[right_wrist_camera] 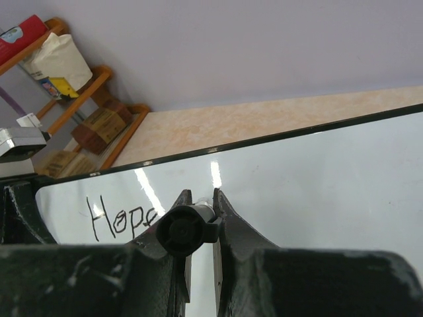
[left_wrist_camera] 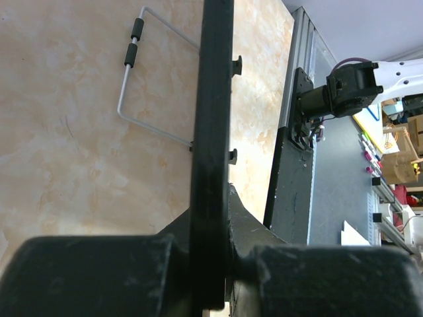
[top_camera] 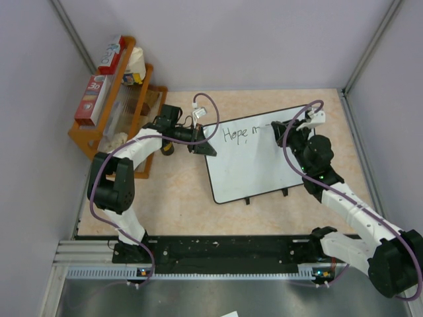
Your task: Write a sentence on the whiteboard
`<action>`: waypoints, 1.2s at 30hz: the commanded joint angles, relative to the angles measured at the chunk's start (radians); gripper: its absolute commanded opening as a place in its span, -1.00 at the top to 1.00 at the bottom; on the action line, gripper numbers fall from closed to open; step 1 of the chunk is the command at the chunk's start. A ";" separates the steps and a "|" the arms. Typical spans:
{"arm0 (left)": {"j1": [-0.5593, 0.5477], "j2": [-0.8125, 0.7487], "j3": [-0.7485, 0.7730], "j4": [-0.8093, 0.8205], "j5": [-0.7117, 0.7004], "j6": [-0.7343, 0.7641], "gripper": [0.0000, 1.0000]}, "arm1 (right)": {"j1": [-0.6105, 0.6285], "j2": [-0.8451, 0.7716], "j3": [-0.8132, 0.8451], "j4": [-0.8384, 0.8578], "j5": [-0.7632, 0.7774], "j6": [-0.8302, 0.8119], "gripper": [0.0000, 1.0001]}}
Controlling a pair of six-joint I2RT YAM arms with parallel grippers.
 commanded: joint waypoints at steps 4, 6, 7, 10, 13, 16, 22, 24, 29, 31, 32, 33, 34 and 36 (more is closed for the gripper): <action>-0.021 -0.010 -0.017 -0.021 -0.226 0.144 1.00 | -0.008 0.013 0.032 0.006 0.045 -0.013 1.00; -0.021 -0.012 -0.017 -0.022 -0.226 0.143 1.00 | -0.010 0.024 0.040 0.009 0.032 -0.010 1.00; -0.021 -0.010 -0.017 -0.022 -0.227 0.143 1.00 | -0.008 0.027 0.048 0.012 0.025 -0.003 1.00; -0.021 -0.010 -0.018 -0.021 -0.226 0.146 1.00 | -0.010 0.036 0.060 0.014 -0.006 0.004 1.00; -0.021 -0.009 -0.017 -0.024 -0.226 0.144 1.00 | -0.010 0.039 0.060 0.015 -0.024 0.008 1.00; -0.022 -0.009 -0.017 -0.022 -0.226 0.146 1.00 | -0.010 0.036 0.058 0.014 -0.036 0.011 1.00; -0.022 -0.009 -0.017 -0.024 -0.226 0.147 1.00 | -0.010 0.036 0.045 -0.014 -0.060 0.011 1.00; -0.022 -0.009 -0.017 -0.022 -0.226 0.146 1.00 | -0.010 0.030 0.037 -0.021 -0.060 0.013 1.00; -0.022 -0.009 -0.017 -0.024 -0.227 0.146 1.00 | -0.008 0.007 0.005 -0.047 -0.055 0.011 1.00; -0.024 -0.009 -0.018 -0.024 -0.227 0.146 1.00 | -0.010 0.004 -0.004 -0.057 -0.052 0.011 1.00; -0.024 -0.012 -0.020 -0.024 -0.227 0.146 1.00 | -0.008 0.001 -0.008 -0.060 -0.053 0.011 1.00; -0.024 -0.012 -0.020 -0.022 -0.229 0.146 1.00 | -0.008 -0.002 -0.014 -0.063 -0.050 0.011 1.00; -0.024 -0.013 -0.022 -0.024 -0.232 0.146 1.00 | -0.010 -0.003 -0.015 -0.064 -0.049 0.011 1.00; -0.025 -0.012 -0.023 -0.024 -0.232 0.144 1.00 | -0.010 -0.009 -0.021 -0.072 -0.038 0.011 1.00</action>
